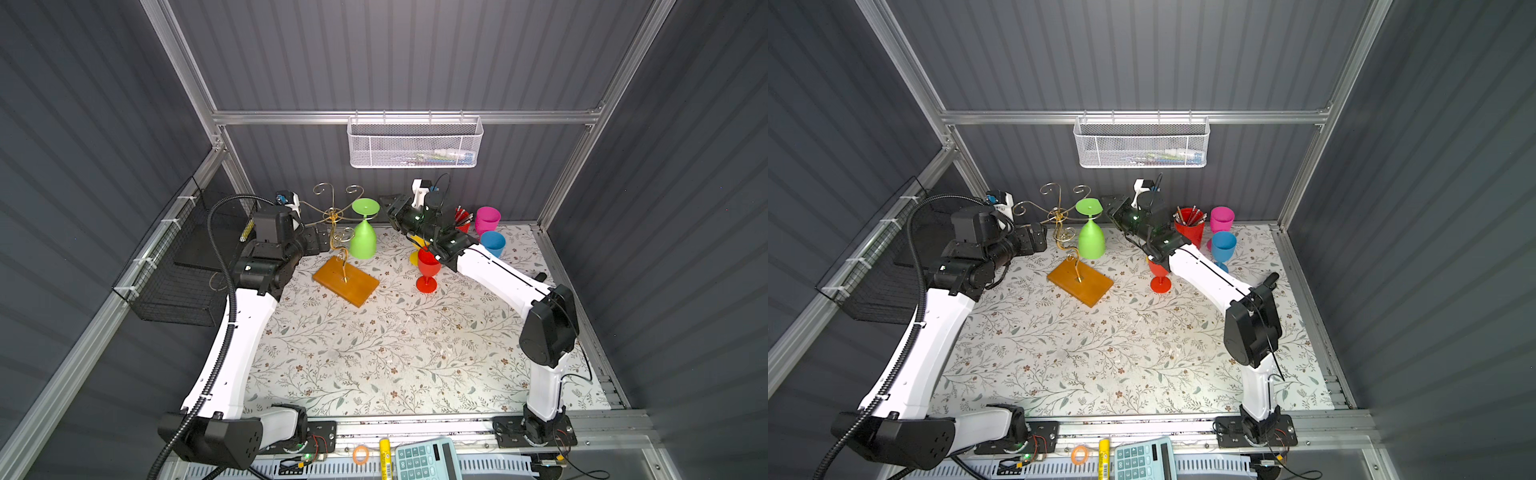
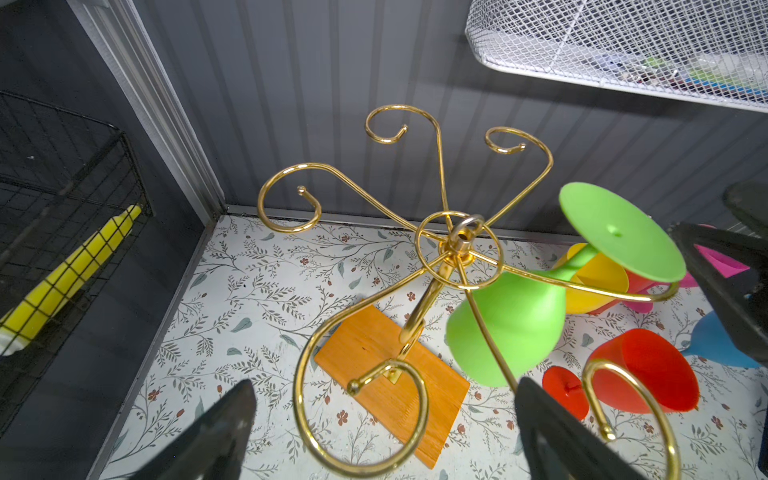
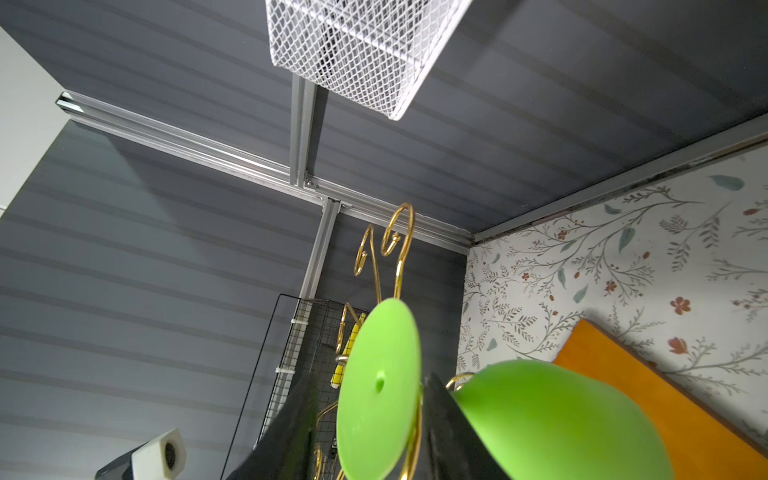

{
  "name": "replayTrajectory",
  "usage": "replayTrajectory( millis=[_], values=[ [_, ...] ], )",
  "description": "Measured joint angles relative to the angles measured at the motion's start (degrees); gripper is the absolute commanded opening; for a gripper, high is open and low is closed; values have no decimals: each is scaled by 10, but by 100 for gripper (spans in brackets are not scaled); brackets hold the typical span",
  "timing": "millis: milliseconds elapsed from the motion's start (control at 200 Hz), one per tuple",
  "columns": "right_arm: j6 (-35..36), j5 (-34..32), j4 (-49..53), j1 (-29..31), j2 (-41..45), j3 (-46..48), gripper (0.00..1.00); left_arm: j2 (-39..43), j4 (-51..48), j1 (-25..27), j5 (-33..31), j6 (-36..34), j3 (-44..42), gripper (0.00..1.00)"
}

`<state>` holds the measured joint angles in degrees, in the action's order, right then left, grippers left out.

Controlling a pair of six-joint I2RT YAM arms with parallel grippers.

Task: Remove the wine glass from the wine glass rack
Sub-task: 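Close the right gripper on the green glass foot hanging on the rack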

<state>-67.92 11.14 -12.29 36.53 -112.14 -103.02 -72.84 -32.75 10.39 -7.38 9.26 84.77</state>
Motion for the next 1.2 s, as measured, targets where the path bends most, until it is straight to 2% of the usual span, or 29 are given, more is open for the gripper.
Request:
replayTrajectory(
  millis=[210,385,926,1196],
  values=[
    [2,-6,13,0,0,0,51,0,2,0,0,0,-1,97],
    [5,-9,20,1,0,0,52,0,3,0,2,0,-1,97],
    [9,2,36,4,-35,-42,29,0,3,1,11,0,-2,96],
    [13,2,40,5,-36,-54,27,0,7,1,11,0,-4,96]
  ],
)
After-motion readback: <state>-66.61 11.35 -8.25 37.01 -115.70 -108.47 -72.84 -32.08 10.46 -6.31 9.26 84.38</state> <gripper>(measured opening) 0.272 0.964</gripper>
